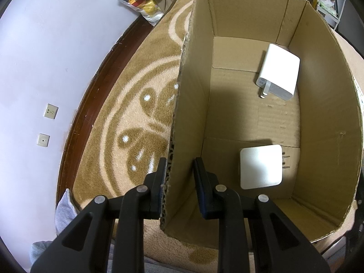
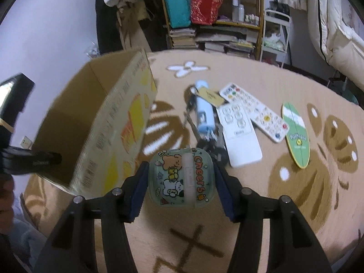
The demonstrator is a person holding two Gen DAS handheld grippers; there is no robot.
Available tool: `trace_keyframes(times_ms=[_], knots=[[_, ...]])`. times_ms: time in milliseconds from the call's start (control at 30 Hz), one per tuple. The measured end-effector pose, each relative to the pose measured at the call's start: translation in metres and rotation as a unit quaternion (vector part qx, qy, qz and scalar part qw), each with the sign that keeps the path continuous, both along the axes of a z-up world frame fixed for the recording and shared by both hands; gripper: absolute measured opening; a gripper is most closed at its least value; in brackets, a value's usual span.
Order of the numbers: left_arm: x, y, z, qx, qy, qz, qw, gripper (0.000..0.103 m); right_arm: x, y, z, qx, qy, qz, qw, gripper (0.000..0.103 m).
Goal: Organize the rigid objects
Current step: 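Carry the cartoon pouch into the box and open the right tool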
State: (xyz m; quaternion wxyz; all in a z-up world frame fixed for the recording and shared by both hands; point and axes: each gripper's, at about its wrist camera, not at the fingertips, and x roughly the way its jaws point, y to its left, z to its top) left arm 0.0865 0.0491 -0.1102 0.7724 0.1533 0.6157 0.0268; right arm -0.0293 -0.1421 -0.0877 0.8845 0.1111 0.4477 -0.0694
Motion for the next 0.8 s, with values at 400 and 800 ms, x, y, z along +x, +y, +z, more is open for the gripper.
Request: trace_keyframes(times_ms=[400,800], knots=[[0.0,0.0,0.001,-0.001,0.0,0.001,1.0,0.023,0.025,0.022,0.064,-0.007,-0.072,0.037,0.997,0.06],[0.0,0.001,0.001,-0.001,0.001,0.001,1.0,0.023,0.061,0.055,0.109,-0.005,-0.13,0.077,0.988,0.06]])
